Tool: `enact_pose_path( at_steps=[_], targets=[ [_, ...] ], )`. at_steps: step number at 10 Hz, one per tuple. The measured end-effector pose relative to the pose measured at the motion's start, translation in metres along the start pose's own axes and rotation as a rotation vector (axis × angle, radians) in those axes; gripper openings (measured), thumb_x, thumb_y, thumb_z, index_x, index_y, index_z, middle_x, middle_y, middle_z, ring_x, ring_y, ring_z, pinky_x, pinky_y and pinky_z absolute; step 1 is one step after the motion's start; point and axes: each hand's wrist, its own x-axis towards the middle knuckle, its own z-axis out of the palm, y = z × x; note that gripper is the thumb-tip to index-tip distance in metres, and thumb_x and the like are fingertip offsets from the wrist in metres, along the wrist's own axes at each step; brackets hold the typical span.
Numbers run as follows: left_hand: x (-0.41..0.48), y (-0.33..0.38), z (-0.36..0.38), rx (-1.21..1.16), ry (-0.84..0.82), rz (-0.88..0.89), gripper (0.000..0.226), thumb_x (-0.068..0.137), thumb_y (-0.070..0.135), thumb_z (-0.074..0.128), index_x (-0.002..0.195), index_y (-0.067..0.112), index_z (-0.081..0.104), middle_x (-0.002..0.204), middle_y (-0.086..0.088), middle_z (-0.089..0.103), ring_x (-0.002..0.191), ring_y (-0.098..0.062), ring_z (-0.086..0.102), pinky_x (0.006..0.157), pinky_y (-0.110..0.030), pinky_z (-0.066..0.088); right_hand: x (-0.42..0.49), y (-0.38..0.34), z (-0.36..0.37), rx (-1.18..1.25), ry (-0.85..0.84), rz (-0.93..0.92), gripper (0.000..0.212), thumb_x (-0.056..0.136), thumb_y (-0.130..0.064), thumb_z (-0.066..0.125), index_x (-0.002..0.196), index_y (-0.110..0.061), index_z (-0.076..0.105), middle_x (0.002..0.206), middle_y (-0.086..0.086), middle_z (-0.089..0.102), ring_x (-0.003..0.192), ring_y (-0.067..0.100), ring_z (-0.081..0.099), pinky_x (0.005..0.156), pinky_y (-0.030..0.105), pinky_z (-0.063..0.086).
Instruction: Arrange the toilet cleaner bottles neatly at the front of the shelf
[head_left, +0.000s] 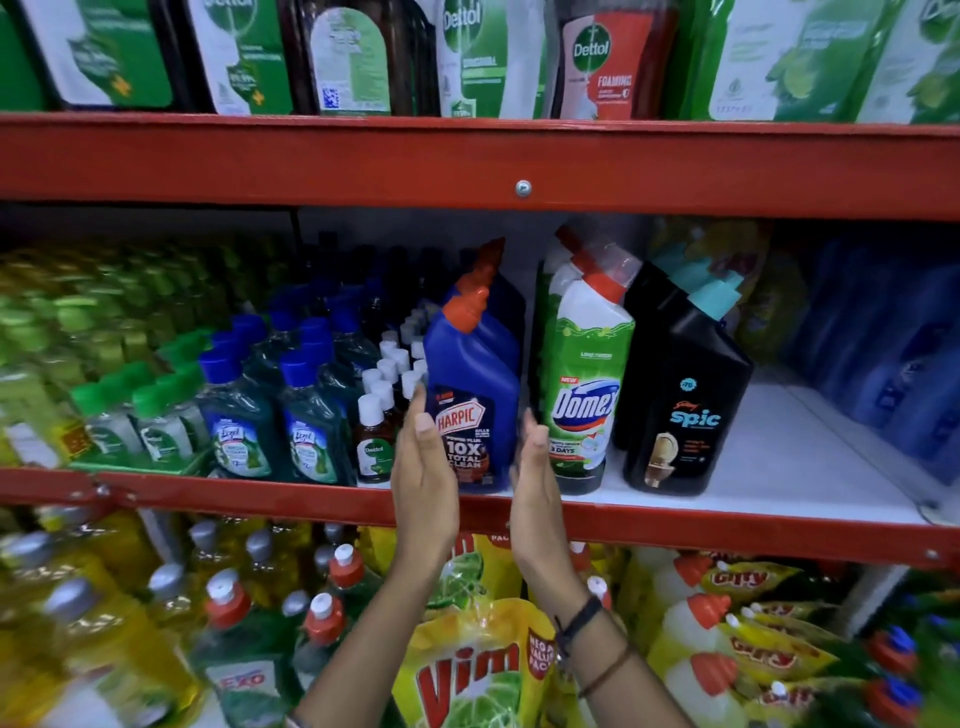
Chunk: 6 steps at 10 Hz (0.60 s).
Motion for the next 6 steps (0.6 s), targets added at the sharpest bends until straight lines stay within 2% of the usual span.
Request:
enact_pose_path(
  at_steps=[1,2,3,4,5,6],
  targets=[
    [0.005,0.001,-0.004,-0.022,-0.06,-0.004,0.046,0.097,0.048,0.019,0.142,0.043,0.029,0.143,0.02,0.035,0.124,0.006,0.041,0.098,-0.014,0.039,0.005,0.002,0.001,0.025,0.026,0.026,0.101,0.063,-0.093,0.024,0.145,-0.033,0.029,0.154,-0.01,0.035,0.138,0.002,0.034,0.112,0.026,0.031],
    [0.007,0.002,-0.006,-0.008,-0.086,-0.023,0.045,0.098,0.044,0.019,0.142,0.041,0.03,0.139,0.024,0.032,0.117,0.015,0.037,0.082,0.003,0.032,0.007,0.004,0.002,0.028,0.056,0.026,0.096,0.067,-0.089,0.026,0.143,-0.032,0.033,0.152,-0.008,0.039,0.136,0.003,0.038,0.112,0.029,0.033],
    [0.009,-0.002,-0.008,-0.019,-0.103,-0.002,0.05,0.095,0.05,0.018,0.143,0.042,0.029,0.143,0.018,0.035,0.127,0.001,0.038,0.093,-0.012,0.035,0.009,0.005,0.001,0.022,0.069,0.02,0.095,0.068,-0.087,0.027,0.143,-0.03,0.034,0.15,-0.006,0.042,0.135,0.004,0.04,0.111,0.03,0.036],
    [0.01,-0.007,-0.01,0.006,-0.119,0.006,0.045,0.097,0.048,0.021,0.142,0.045,0.029,0.142,0.017,0.037,0.123,0.007,0.041,0.096,-0.013,0.038,0.009,0.004,0.001,-0.017,0.078,0.028,0.091,0.07,-0.087,0.029,0.141,-0.031,0.04,0.147,-0.005,0.046,0.134,0.006,0.043,0.112,0.037,0.037],
    [0.004,-0.007,-0.005,0.069,-0.063,0.093,0.048,0.099,0.046,0.027,0.146,0.036,0.026,0.148,0.014,0.033,0.131,0.004,0.036,0.11,-0.019,0.033,0.001,-0.001,-0.01,-0.112,0.187,-0.086,0.062,0.079,-0.077,0.033,0.12,-0.037,0.058,0.129,-0.005,0.062,0.122,0.008,0.055,0.103,0.045,0.047],
    [-0.004,0.015,0.005,0.166,-0.03,0.372,0.056,0.097,0.041,0.03,0.149,0.023,0.02,0.159,0.002,0.019,0.145,-0.003,0.015,0.112,-0.006,0.013,-0.028,-0.011,-0.034,-0.249,0.379,-0.193,0.055,0.084,-0.068,0.035,0.113,-0.029,0.061,0.117,-0.012,0.064,0.108,0.003,0.061,0.09,0.044,0.056]
  ],
)
